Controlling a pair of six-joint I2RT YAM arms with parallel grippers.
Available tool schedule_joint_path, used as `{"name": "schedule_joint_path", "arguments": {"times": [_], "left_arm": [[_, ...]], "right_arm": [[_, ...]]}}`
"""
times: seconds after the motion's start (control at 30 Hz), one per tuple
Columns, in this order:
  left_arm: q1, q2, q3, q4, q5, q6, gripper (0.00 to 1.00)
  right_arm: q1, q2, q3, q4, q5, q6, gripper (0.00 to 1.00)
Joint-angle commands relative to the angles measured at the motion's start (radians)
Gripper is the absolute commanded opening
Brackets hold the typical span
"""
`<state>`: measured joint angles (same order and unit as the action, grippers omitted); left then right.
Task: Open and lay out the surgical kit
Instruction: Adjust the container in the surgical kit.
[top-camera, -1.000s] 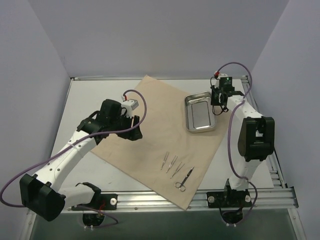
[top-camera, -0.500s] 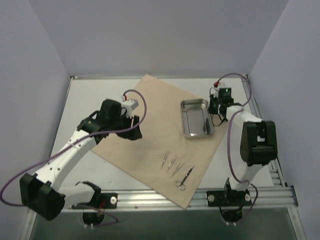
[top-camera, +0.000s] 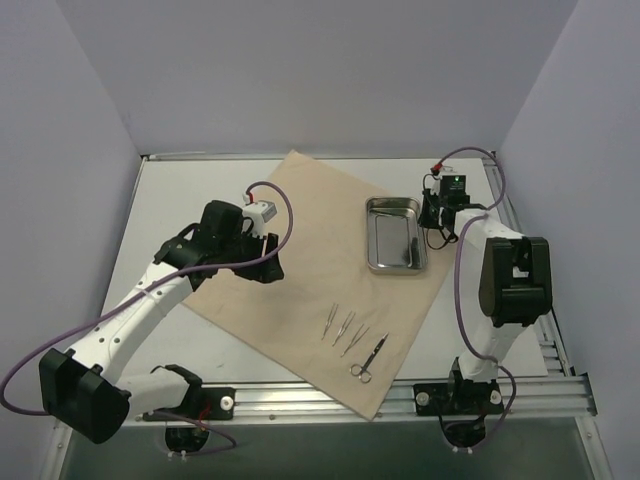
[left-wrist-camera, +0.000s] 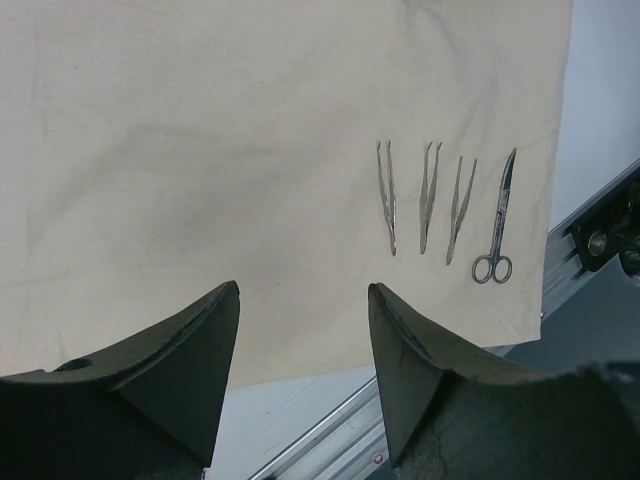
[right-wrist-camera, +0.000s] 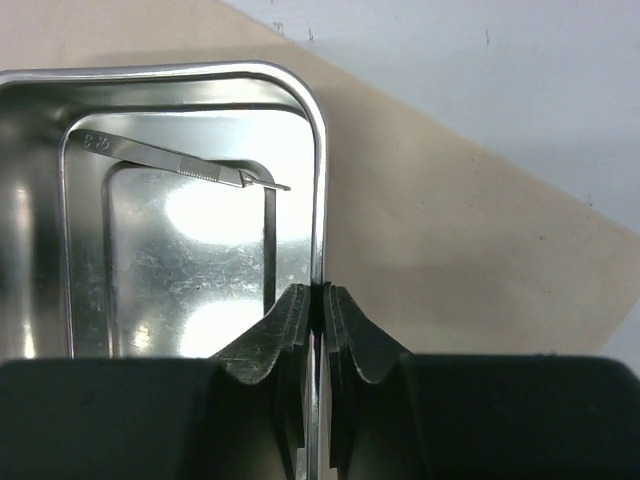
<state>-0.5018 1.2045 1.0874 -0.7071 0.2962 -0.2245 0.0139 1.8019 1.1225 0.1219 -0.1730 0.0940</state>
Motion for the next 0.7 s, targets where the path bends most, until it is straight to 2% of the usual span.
{"name": "schedule_joint_path", "arguments": {"times": [0.0,0.03,0.13,0.2,0.23,0.37,0.57,0.67], "left_arm": [[0.006,-0.013,0.020,0.026,0.004,0.001,0.63],[0.008,-0.010,0.022,0.026,0.004,0.002,0.63],[0.008,0.003,0.028,0.027,0.009,0.004,0.63],[0.008,0.007,0.028,0.032,0.015,0.004,0.63],[0.008,0.007,0.028,0.034,0.015,0.004,0.63],[0.008,0.009,0.025,0.031,0.015,0.008,0.63],[0.008,-0.005,0.006,0.034,0.023,0.004,0.63],[0.008,-0.013,-0.001,0.034,0.020,0.004,0.63]], "right_arm": [[0.012,0.025,0.063,-0.082,0.001,0.006,0.01],[0.014,0.025,0.071,-0.096,0.009,0.010,0.03],[0.017,0.016,0.091,-0.149,0.024,0.030,0.19],[0.023,0.016,0.097,-0.171,0.035,0.038,0.35],[0.023,0.016,0.097,-0.174,0.041,0.038,0.46],[0.024,0.017,0.131,-0.224,0.078,0.023,0.62],[0.061,0.019,0.302,-0.316,0.155,-0.068,0.64],[0.086,0.060,0.378,-0.332,0.098,-0.137,0.67]]}}
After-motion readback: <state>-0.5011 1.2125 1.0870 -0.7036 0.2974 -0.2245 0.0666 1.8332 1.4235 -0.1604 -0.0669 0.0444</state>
